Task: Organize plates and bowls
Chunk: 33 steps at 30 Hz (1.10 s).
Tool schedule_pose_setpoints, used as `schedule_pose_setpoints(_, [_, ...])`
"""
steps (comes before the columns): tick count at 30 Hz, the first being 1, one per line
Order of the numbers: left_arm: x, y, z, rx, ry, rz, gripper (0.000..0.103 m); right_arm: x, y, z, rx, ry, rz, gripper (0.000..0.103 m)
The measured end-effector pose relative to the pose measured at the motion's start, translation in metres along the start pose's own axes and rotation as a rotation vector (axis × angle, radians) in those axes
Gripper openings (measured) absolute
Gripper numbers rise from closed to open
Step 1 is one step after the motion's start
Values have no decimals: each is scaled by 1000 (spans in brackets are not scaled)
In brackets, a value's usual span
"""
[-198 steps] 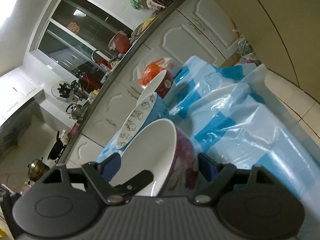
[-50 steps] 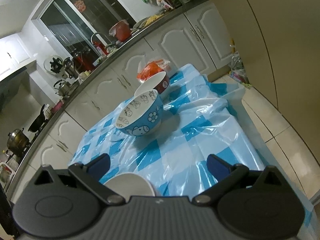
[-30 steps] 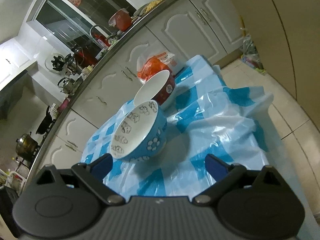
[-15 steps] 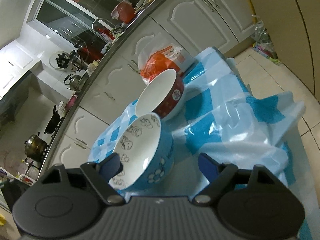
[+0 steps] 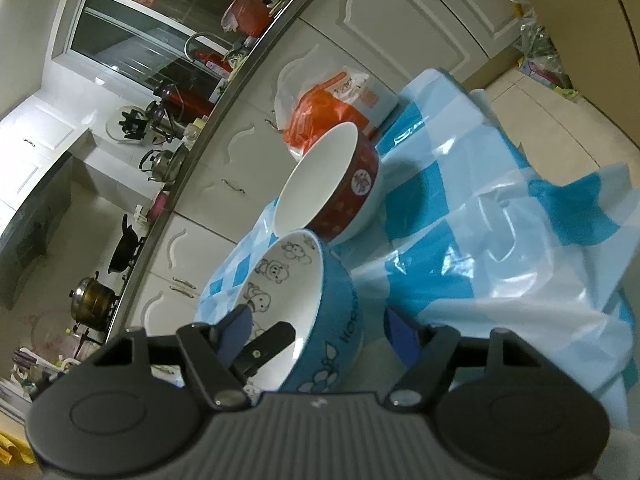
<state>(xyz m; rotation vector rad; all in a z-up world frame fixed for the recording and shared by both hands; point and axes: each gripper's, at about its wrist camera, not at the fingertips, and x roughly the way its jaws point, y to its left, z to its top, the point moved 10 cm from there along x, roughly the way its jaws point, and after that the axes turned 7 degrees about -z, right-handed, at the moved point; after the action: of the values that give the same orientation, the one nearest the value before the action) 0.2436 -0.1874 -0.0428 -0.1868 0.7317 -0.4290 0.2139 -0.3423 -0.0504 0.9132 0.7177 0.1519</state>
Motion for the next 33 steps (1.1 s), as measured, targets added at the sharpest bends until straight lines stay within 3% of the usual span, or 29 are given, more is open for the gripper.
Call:
schedule_pose_setpoints(6, [2, -9, -1, 25, 0, -32, 33, 6, 4, -1, 24, 19, 40, 74])
schedule_pose_setpoints(14, [-1, -15, -5, 45, -7, -42, 27, 2, 10, -5, 12, 16, 17, 76])
schedule_pose_setpoints(33, [-62, -17, -6, 17, -66, -69, 27, -30, 44, -25, 2, -2, 36, 78])
